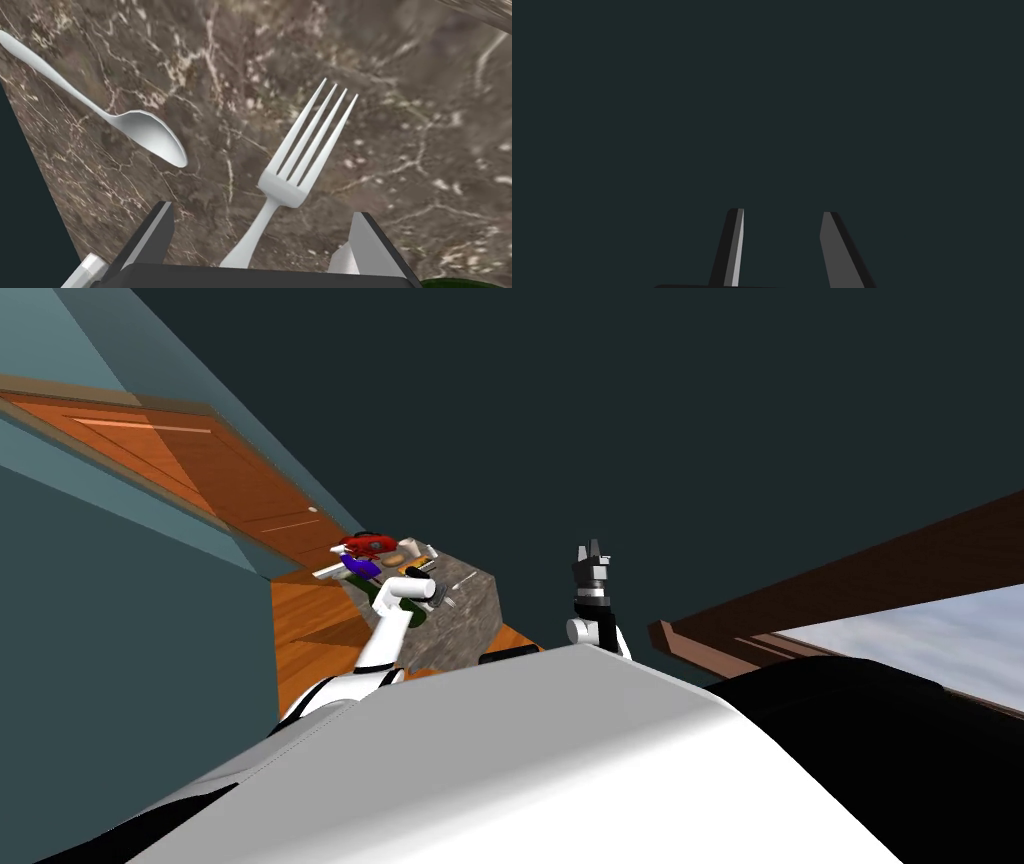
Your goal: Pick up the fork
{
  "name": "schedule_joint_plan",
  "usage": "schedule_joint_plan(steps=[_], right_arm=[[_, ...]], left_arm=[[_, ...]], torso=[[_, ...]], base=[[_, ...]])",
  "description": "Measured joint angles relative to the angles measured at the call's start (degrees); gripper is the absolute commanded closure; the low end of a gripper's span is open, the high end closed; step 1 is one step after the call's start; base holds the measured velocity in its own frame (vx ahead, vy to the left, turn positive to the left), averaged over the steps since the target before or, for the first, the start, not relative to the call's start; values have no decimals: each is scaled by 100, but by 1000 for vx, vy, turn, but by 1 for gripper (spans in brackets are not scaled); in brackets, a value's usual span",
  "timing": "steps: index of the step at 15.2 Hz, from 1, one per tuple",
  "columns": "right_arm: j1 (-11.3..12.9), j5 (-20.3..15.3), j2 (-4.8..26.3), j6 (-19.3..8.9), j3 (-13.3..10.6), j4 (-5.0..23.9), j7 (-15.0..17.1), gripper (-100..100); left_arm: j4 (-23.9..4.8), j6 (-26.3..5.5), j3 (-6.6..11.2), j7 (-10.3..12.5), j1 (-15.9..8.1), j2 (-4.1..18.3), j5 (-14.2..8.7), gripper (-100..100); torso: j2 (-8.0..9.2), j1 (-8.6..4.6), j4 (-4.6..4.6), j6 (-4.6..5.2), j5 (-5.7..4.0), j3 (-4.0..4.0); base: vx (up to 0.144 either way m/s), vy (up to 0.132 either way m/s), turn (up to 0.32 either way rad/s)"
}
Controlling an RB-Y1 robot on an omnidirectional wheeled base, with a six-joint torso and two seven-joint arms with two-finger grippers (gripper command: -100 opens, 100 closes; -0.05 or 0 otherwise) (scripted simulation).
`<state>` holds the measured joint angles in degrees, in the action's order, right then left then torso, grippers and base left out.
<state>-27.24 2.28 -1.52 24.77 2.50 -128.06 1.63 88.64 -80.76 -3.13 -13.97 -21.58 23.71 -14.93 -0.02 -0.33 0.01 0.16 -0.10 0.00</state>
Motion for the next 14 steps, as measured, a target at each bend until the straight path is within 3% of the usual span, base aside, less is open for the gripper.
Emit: schedule_joint_plan(steps=[14], right_arm=[[0, 0, 0, 0, 0, 0, 0, 0]], left_arm=[[-660, -1426, -45, -76, -630, 41, -101, -100]], torso=[[-4, 6, -1, -2, 2, -3]], base=[[15, 22, -54]])
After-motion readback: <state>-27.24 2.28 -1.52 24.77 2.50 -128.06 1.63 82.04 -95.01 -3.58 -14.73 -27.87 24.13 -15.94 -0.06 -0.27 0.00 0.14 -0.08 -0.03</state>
